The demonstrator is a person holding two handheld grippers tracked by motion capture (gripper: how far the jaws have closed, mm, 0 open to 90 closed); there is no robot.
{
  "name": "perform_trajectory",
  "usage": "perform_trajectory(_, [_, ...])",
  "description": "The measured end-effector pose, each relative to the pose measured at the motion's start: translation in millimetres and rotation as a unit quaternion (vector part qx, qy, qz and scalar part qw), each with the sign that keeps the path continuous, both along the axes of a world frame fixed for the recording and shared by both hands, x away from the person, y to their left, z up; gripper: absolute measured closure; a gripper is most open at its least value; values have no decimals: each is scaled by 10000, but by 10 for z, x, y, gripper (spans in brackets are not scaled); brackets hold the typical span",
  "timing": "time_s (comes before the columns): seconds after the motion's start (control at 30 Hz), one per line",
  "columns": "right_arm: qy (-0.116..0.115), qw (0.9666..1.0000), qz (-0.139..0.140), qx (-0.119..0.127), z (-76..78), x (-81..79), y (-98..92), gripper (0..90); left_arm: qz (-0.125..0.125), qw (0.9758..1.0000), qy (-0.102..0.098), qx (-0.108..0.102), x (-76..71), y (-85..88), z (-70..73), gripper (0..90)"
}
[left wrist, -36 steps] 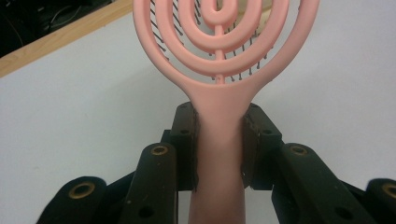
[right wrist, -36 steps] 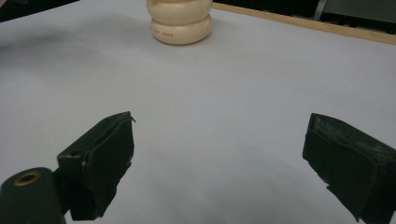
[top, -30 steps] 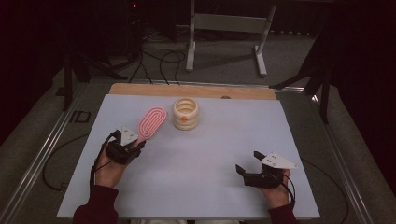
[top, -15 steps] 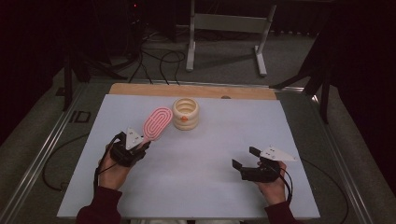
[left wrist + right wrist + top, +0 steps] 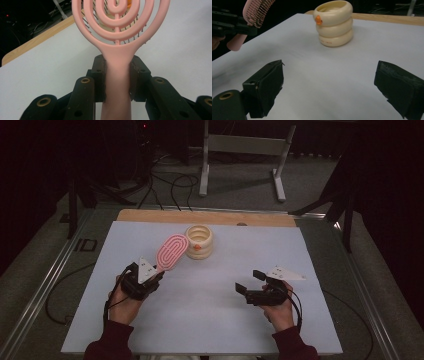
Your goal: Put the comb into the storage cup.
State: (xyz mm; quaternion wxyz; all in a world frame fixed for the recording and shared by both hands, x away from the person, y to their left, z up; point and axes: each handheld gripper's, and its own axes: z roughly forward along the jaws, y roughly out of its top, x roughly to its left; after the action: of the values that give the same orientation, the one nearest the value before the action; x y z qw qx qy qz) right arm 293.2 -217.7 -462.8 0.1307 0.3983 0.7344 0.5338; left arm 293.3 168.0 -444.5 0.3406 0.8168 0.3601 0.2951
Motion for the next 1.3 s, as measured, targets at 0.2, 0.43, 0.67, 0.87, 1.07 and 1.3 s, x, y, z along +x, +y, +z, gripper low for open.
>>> perform_trajectory(0.2, [-20,9999,109,33,56,62,145,88,-36,10000,-9,-32,-7,-22,2,702])
perform_trajectory(0.43, [-50,9996,256,69,164,135,361,88,-125,9999,-30,-85,-24,-71,1,703])
perform_trajectory(0.67, [-29,9992,407,48,267,199,573,88,-223,9997,-47,-47,-39,-114,5,702])
perform_trajectory(0.87, [13,9985,554,15,335,261,736,88,-260,9996,-84,-56,-56,-135,24,702])
perform_trajectory(1.07, [61,9982,601,22,393,317,867,88,-329,9994,-124,-50,-79,-182,35,703])
perform_trajectory(1.3, [141,9974,701,48,418,363,1002,88,-399,9991,-150,-24,-101,-241,34,703])
